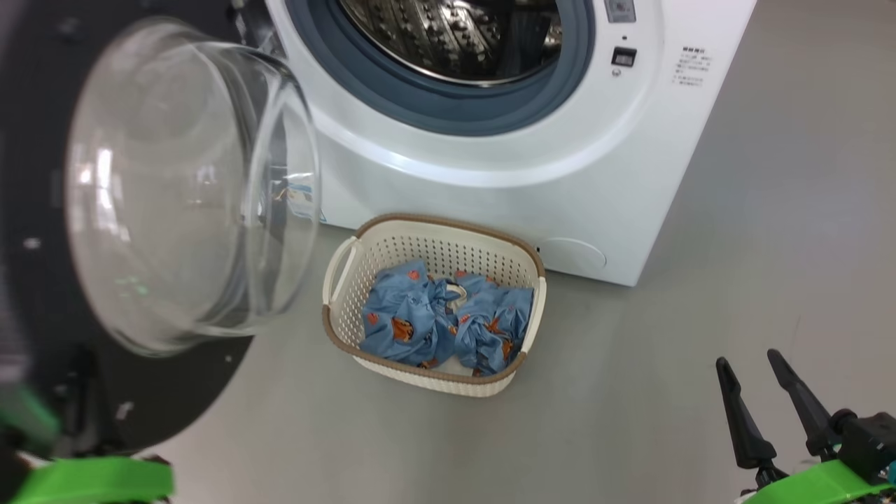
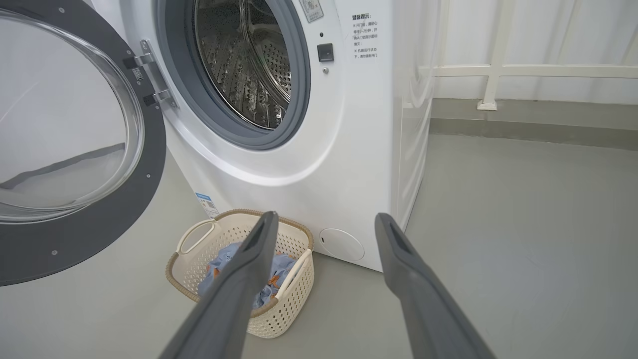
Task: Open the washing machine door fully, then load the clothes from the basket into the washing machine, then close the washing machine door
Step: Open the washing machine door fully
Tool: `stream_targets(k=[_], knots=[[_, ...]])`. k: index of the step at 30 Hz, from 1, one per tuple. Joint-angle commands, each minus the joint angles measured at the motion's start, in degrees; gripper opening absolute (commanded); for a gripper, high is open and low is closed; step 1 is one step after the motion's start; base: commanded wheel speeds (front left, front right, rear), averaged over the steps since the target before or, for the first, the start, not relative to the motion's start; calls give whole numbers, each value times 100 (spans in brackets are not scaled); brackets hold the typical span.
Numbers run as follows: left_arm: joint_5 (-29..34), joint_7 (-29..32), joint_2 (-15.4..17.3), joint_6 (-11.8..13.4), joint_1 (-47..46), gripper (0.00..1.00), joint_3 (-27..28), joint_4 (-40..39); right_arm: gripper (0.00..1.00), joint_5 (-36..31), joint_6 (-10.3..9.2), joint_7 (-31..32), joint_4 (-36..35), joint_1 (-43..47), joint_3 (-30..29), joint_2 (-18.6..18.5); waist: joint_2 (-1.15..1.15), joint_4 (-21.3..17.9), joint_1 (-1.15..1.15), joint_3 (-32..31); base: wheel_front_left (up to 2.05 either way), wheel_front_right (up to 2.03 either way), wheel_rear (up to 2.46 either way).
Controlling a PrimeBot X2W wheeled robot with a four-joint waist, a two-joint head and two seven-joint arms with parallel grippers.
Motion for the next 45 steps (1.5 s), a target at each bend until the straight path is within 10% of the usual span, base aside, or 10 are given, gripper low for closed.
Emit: stream_targets(k=[1,24,45], knots=[[-16,-43,254,52,-298,0,401,-71,100,-60,16,-69,-157,-174,132,-113,0,-51,0,106,0,0,0],[248,-44,841,-219,-1284,0,2095,970,100,-94,16,-69,-192,-490,138,-159,0,-180,0,606,0,0,0],[893,-44,2006,-494,-2921,0,2865,3203,100,-149,16,-69,-294,-970,157,-341,0,-337,0,1512,0,0,0]])
